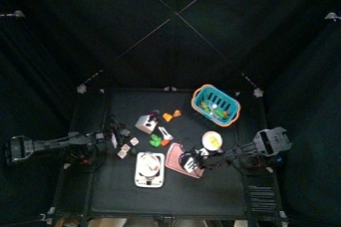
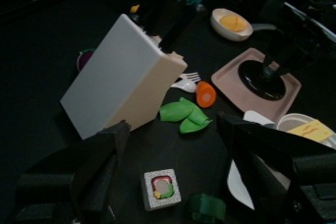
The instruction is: Grab pot lid
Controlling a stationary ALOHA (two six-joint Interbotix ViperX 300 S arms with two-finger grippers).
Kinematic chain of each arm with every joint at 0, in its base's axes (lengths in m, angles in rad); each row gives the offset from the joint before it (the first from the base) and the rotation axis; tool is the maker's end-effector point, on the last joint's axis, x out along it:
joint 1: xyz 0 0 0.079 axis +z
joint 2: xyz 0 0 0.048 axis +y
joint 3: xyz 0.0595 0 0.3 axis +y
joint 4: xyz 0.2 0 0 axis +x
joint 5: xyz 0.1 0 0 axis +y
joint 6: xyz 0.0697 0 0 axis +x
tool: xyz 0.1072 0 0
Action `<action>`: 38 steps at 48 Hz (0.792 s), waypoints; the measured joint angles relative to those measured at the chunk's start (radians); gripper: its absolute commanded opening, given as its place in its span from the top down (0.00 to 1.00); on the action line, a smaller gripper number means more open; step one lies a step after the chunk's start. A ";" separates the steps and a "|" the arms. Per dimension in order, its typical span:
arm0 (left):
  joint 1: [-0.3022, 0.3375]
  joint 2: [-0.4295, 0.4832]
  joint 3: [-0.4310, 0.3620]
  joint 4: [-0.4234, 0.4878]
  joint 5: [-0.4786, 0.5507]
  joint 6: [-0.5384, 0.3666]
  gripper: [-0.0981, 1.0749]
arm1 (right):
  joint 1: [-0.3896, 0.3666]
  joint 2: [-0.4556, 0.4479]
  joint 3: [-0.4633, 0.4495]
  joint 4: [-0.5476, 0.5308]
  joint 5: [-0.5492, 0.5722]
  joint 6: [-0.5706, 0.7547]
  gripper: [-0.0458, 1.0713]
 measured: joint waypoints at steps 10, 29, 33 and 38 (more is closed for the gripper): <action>0.000 0.000 0.000 0.000 0.000 0.000 0.03 | -0.002 0.015 0.000 0.002 -0.011 -0.003 0.30; 0.000 0.000 0.002 0.000 0.002 0.000 0.03 | -0.002 0.021 0.003 0.012 -0.017 -0.005 0.34; 0.000 0.000 0.002 0.000 0.002 0.000 0.03 | -0.003 0.021 0.003 0.012 -0.015 -0.005 0.39; 0.000 0.000 0.002 0.000 0.002 0.000 0.03 | -0.003 0.021 0.002 0.014 -0.014 -0.005 0.44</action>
